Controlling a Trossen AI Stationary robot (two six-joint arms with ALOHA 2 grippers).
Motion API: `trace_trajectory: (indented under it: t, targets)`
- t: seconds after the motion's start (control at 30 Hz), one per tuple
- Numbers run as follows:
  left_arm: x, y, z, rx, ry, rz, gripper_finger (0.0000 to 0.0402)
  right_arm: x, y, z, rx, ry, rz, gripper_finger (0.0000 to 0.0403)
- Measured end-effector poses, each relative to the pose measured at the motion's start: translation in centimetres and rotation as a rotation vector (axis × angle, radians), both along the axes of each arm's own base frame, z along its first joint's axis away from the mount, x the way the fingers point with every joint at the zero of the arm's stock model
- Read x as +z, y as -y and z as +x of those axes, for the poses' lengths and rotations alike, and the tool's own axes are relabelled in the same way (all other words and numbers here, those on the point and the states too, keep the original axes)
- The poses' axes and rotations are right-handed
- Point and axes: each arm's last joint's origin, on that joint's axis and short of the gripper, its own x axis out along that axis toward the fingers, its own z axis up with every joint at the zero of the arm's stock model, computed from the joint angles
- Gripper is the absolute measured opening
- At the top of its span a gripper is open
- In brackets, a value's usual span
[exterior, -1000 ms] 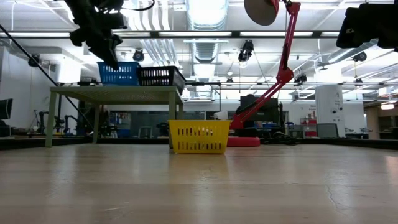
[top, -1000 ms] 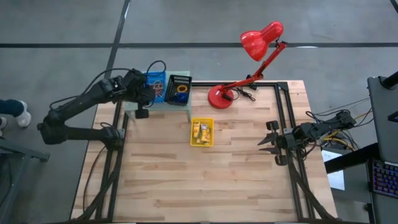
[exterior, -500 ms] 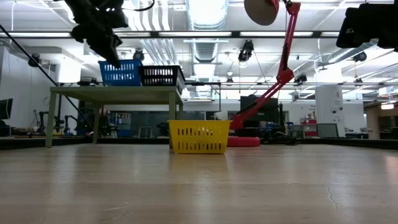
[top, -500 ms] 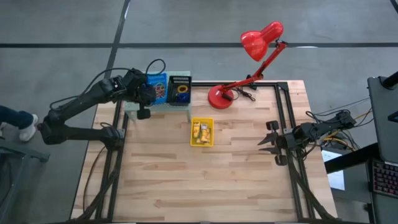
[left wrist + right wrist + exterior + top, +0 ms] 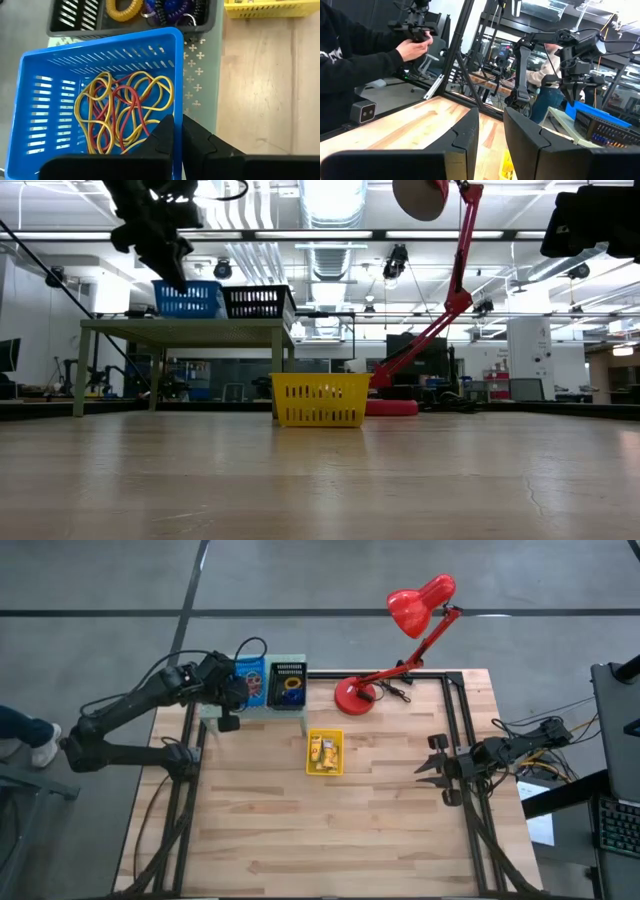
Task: Pick & Place Office Desk Supplies
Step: Put the blue basket filled with rubber bands on the shelf, then put the yellow basket filled with crayon boxes on the shelf
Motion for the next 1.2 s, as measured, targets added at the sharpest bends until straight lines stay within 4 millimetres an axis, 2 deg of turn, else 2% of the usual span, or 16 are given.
trace_trajectory:
  t: [0.17, 0.43, 0.63, 0.93, 1.2]
  targets:
    - [-0.1, 0.1, -0.1, 0.002, -0.010, -0.009, 0.0049, 0.0, 0.0, 0.0, 0.000, 0.000, 0.000, 0.0086]
    - [-0.1, 0.1, -0.1, -0.004, -0.006, -0.018, 0.0139, 0.0, 0.0, 0.0, 0.000, 0.000, 0.000, 0.0086]
    - [0.1, 0.1, -0.1, 0.002, -0.009, -0.008, 0.0184, 0.0, 0.0, 0.0, 0.000, 0.000, 0.000, 0.0086]
    - [1.1, 0.2, -0.3, 0.003, 0.008, -0.004, 0.0231, 0.0, 0.0, 0.0, 0.000, 0.000, 0.000, 0.0086]
    - [3.1, 1.8, 0.2, -0.032, 0.058, -0.005, 0.0235, 0.0, 0.0, 0.0, 0.000, 0.000, 0.000, 0.0086]
